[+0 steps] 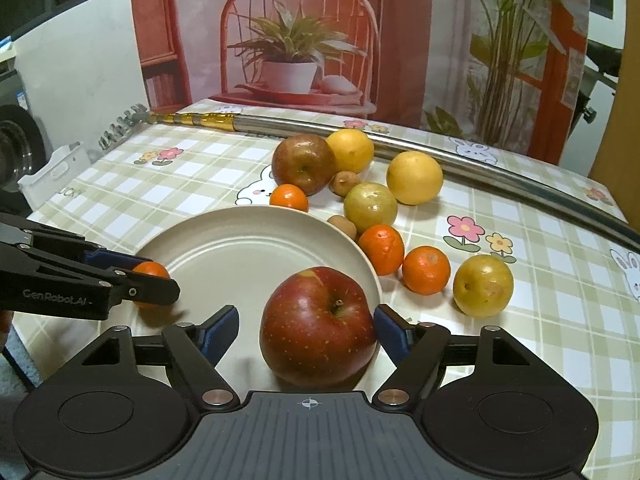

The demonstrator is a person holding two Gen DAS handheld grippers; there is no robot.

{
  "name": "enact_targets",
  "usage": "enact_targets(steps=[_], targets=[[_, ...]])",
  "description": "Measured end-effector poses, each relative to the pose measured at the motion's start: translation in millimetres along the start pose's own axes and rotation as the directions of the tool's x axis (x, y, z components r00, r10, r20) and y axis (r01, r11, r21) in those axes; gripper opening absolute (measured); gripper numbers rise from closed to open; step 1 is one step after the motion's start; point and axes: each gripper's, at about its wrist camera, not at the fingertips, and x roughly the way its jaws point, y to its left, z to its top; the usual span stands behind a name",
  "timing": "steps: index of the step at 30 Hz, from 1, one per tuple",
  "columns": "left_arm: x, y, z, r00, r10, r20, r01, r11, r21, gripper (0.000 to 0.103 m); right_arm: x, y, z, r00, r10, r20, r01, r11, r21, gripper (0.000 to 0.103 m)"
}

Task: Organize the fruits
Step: 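Carry the tangerine with the left gripper onto the white plate and release while right releases the apple there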

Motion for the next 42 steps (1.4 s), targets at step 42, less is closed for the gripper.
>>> enact_targets(steps=[42], targets=[[-15.1, 5.6, 5.2, 0.996, 0.003, 0.085, 0.001, 0.999, -0.047, 0.052, -20.8, -16.4, 5.8, 0.993, 0.075, 0.092, -0.088, 0.984, 0.157, 0.096]])
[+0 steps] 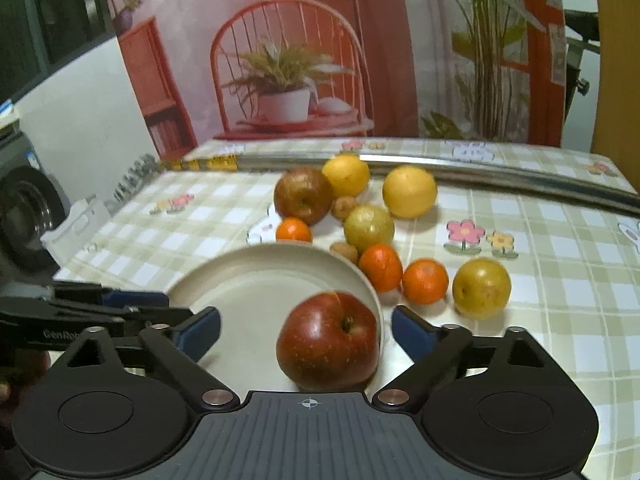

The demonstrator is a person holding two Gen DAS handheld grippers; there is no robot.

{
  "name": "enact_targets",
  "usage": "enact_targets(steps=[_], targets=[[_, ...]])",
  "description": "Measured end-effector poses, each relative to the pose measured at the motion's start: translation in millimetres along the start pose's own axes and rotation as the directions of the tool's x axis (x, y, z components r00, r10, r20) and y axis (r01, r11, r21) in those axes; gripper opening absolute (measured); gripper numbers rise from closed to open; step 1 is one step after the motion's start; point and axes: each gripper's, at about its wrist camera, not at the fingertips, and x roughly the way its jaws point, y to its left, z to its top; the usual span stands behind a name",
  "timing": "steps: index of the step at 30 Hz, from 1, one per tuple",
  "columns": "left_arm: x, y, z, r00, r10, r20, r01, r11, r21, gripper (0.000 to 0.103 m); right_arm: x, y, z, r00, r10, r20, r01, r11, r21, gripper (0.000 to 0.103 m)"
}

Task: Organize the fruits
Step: 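Carry the tangerine with the left gripper onto the white plate and release while right releases the apple there, then grasp another orange beside the plate with the left gripper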

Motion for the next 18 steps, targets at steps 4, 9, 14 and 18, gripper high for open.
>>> enact_targets(steps=[4, 9, 14, 18], targets=[[-5.3, 4.2, 7.7, 1.000, 0.011, 0.017, -0.010, 1.000, -0.009, 0.052, -8.3, -9.4, 9.6, 0.999, -0.005, 0.044, 0.004, 0.999, 0.034, 0.103], [-14.6, 11.0, 24.4, 0.999, 0.026, 0.046, -0.025, 1.000, -0.016, 0.053, -12.3, -30.5, 20.7, 0.995, -0.082, 0.047, 0.076, 0.990, 0.119, 0.103], [-21.8, 13.3, 43.1, 0.996, 0.040, 0.079, -0.039, 0.999, -0.006, 0.059, -18.8, -51.8, 26.8, 0.988, -0.118, 0.097, 0.100, 0.979, 0.175, 0.103], [-21.2, 11.3, 59.8, 0.995, 0.032, 0.090, -0.031, 0.999, -0.004, 0.059, -18.4, -65.8, 32.7, 0.979, -0.170, 0.114, 0.143, 0.966, 0.214, 0.103]])
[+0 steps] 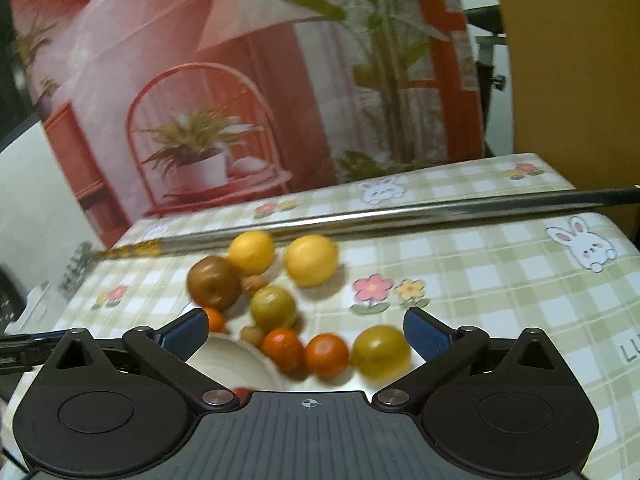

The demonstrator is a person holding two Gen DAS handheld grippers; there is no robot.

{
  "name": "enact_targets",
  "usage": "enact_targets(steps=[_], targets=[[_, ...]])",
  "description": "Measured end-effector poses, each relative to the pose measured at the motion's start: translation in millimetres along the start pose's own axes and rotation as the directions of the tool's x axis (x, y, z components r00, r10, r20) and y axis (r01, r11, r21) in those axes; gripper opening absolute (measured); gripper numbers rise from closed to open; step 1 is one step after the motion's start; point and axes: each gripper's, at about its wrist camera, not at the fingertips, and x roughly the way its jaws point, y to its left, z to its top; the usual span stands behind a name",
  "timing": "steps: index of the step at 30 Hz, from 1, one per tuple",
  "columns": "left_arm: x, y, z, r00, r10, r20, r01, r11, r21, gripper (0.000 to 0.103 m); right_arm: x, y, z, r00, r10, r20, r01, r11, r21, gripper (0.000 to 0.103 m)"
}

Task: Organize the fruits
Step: 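Grasp another orange beside the plate with the left gripper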

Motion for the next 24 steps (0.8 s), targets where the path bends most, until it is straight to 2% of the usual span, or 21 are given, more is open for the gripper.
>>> enact_targets(steps=[2, 4, 10, 16, 20, 24], targets=[[2.6, -0.7, 7.4, 1.000, -0.006, -0.002, 0.006, 1.000, -0.009, 0.059, -0.4, -2.3, 1.2, 0.998, -0.010, 0.054, 0.010, 1.000, 0.003, 0.103], [6.9, -2.2, 14.5, 1.000, -0.011, -0.008, 0.011, 1.000, -0.021, 0.059, -2.2, -3.7, 2.8, 0.995, 0.014, 0.095, -0.013, 1.000, -0.010, 0.103], [25.4, -3.7, 26.0, 0.998, -0.024, -0.060, 0.021, 0.998, -0.053, 0.059, 6.8, -2.5, 14.9, 0.996, 0.080, 0.028, -0.078, 0.995, -0.066, 0.103], [52.2, -8.1, 33.4, 0.993, -0.032, -0.115, 0.025, 0.997, -0.068, 0.059, 18.8, 1.5, 18.3, 0.998, 0.022, -0.051, -0.030, 0.989, -0.147, 0.103], [78.1, -10.6, 31.6, 0.985, -0.041, -0.170, 0.022, 0.994, -0.111, 0.059, 19.4, -6.9, 22.2, 0.999, -0.030, -0.018, 0.027, 0.987, -0.156, 0.103], [105.2, -11.4, 28.6, 0.973, -0.042, -0.226, 0.005, 0.987, -0.161, 0.059, 19.1, -22.2, 27.1, 1.000, -0.022, -0.016, 0.020, 0.993, -0.116, 0.103]])
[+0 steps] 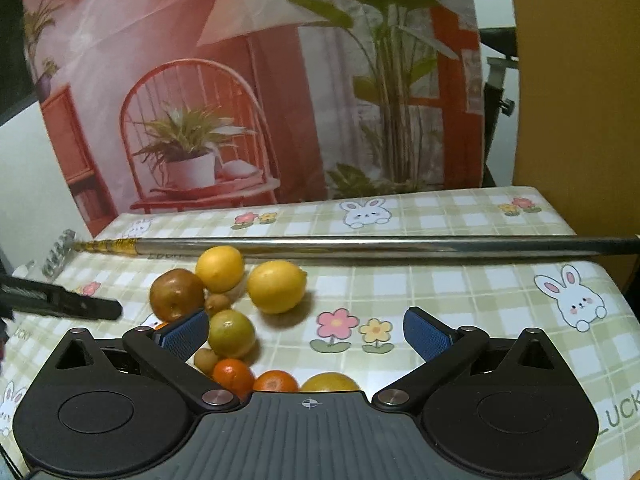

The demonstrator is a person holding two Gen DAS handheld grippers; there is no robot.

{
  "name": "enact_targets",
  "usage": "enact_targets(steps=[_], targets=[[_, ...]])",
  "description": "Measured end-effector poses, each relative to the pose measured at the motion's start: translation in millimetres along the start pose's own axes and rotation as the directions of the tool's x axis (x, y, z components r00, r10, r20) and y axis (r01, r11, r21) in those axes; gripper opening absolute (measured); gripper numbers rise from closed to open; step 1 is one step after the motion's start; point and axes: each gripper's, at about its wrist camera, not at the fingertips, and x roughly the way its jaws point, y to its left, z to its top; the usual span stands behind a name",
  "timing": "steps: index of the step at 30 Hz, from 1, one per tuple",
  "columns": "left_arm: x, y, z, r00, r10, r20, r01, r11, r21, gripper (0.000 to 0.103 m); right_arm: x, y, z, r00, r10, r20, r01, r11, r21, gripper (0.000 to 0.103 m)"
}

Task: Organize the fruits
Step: 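Grasp another orange beside the plate with the left gripper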

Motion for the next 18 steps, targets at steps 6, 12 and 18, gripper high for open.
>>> enact_targets(steps=[6, 12, 18], targets=[[28.1, -1.0, 4.0, 0.999, 0.002, -0.048, -0.005, 0.998, -0.060, 0.059, -2.4, -17.6, -5.5, 1.000, 0.012, 0.003, -0.012, 1.000, 0.024, 0.103], [47.9, -3.0, 7.4, 0.996, 0.005, -0.088, -0.013, 0.996, -0.092, 0.058, -6.5, -30.7, -10.9, 1.000, -0.019, 0.019, 0.017, 0.998, 0.066, 0.102], [52.7, -2.2, 4.7, 0.995, 0.013, -0.094, -0.021, 0.996, -0.082, 0.039, -6.3, -37.9, -16.1, 1.000, -0.025, 0.018, 0.023, 0.996, 0.091, 0.100]])
